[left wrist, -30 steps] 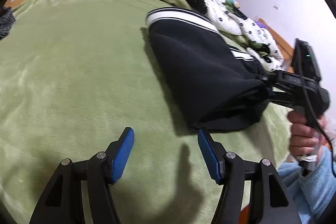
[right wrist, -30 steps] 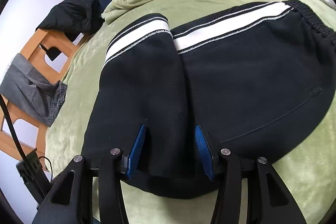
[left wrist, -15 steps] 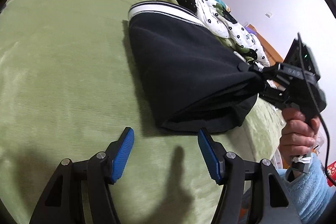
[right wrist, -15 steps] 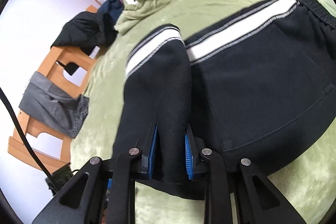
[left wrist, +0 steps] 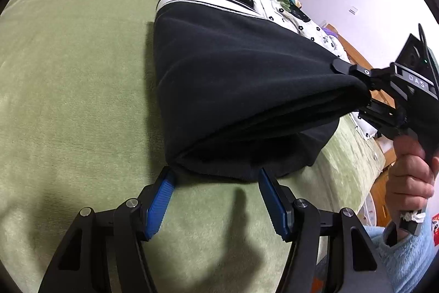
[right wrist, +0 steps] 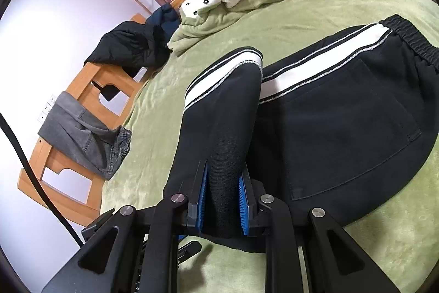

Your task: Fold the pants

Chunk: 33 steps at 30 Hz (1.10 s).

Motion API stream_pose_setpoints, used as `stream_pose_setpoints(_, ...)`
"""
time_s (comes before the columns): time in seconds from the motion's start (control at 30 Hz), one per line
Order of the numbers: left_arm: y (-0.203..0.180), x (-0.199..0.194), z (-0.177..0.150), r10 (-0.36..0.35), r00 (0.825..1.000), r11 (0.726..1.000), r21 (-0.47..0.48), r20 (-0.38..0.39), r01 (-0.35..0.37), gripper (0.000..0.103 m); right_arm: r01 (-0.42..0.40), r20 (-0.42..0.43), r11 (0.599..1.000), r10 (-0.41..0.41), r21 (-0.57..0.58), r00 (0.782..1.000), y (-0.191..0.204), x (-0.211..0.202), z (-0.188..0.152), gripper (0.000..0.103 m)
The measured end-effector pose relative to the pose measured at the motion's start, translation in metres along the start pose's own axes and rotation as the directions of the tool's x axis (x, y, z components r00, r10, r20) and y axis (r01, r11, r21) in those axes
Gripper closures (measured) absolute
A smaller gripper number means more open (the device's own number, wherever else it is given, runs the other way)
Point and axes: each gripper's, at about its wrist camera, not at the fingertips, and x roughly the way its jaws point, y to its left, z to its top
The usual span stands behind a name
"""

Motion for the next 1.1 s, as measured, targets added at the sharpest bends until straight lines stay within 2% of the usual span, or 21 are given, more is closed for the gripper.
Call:
stream_pose_setpoints(0.3,0.004,-0.004,-0.001,0.002,1.000,1.000,0.000,-0.001,-0.002,0.042,0.085,-0.065,0.996,-0.084,0.003,0.994,-0.017,0.026,-0.009,0.082)
stream_pose_setpoints(0.4,0.005,-0.007,-0.001,0.003,1.000,1.000,0.005,-0.001,-0.003,0.042,0.131,-0.054,0.991,-0.131,0.004,0.990,-0.022,0.033,-0.014,0.079)
stream_pose_setpoints(0.63,0.005,-0.008,-0.002,-0.002,1.000,1.000,0.007,-0.003,0.002,0.042,0.166,-0.025,0.986,-0.165,0.036,0.986,-0.025,0.045,-0.019,0.070)
stream_pose_setpoints(0.77,0.005,-0.010,-0.001,-0.009,1.000,1.000,-0.007,-0.001,0.009,0.042,0.143,-0.089,0.987,-0.136,0.077,0.987,-0.030,0.062,-0.017,0.064)
stream_pose_setpoints(0.87,0.007,-0.010,-0.001,-0.006,1.000,1.000,-0.016,0.008,0.006,0.042,0.104,-0.119,0.986,-0.089,0.127,0.989,-0.039,0.069,-0.016,0.064)
stream_pose_setpoints(0.97,0.004,-0.008,-0.002,0.005,1.000,1.000,-0.013,0.020,-0.005,0.042,0.037,-0.096,0.991,-0.025,0.131,0.995,-0.038,0.057,-0.007,0.081)
stream_pose_setpoints(1.1,-0.006,-0.002,0.000,0.030,0.999,1.000,0.002,0.039,-0.030,0.042,-0.030,-0.060,0.998,0.033,0.058,0.998,-0.015,0.033,0.011,0.084)
